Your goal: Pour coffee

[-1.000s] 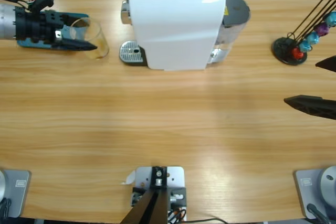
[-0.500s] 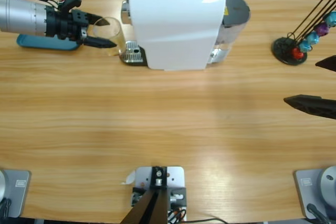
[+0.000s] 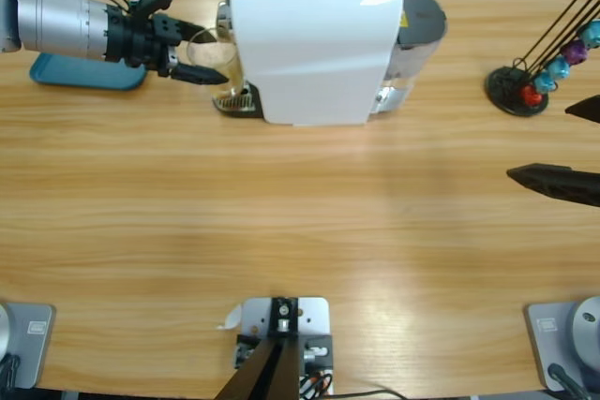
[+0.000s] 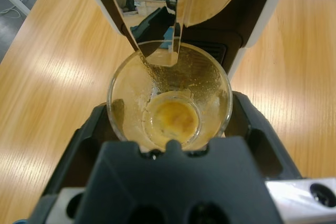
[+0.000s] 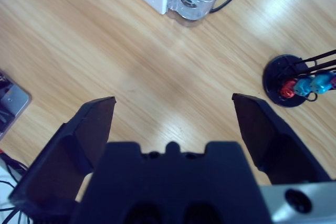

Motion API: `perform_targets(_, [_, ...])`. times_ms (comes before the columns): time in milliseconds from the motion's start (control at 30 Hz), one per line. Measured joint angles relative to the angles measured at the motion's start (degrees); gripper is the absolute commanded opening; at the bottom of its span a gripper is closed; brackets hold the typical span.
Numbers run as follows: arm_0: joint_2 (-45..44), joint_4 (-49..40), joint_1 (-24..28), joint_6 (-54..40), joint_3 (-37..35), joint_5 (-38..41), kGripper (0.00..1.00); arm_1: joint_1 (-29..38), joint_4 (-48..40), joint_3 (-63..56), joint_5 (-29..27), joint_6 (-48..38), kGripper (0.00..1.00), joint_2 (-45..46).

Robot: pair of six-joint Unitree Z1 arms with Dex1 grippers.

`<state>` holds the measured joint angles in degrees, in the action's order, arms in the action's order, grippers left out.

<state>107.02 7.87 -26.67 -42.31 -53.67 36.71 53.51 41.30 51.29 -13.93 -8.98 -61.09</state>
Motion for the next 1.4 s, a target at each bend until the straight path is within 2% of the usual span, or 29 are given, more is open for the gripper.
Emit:
perform_targets(333, [1.2, 0.0, -0.3, 6.4, 0.0, -2.7, 0.000, 0.0, 0.0, 0.0, -0.4, 0.0, 1.000, 0.0])
perform_targets(800, [2.3, 0.0, -1.7, 7.5, -1.3, -3.1, 0.000, 0.0, -0.1, 0.0, -1.2, 0.0, 1.000, 0.0])
perform_targets(833, [2.3, 0.0, -1.7, 7.5, -1.3, -3.1, 0.028, 0.0, -0.1, 0.0, -1.3, 0.0, 1.000, 0.0])
perform_targets(933, [2.3, 0.0, -1.7, 7.5, -1.3, -2.9, 0.509, 0.0, -0.1, 0.0, -1.4, 0.0, 1.000, 0.0])
perform_targets(1000, [2.3, 0.0, -1.7, 7.5, -1.2, -2.3, 0.673, 0.0, -0.1, 0.0, -1.4, 0.0, 1.000, 0.0])
perform_targets(1233, [2.5, 0.0, -1.2, 7.8, -1.2, -1.1, 0.711, 0.0, -0.1, 0.0, -1.4, 0.0, 1.000, 0.0])
perform_targets(1300, [2.5, 0.0, -0.8, 8.0, -1.2, -0.6, 0.918, 0.0, -0.1, 0.0, -1.4, 0.0, 1.000, 0.0])
perform_targets(1333, [2.5, 0.0, -0.6, 8.0, -1.2, -0.1, 0.959, 0.0, -0.1, 0.0, -1.4, 0.0, 1.000, 0.0])
perform_targets(1400, [2.5, 0.0, -0.4, 8.0, -1.1, 0.6, 0.966, 0.0, -0.1, 0.0, -1.4, 0.0, 1.000, 0.0])
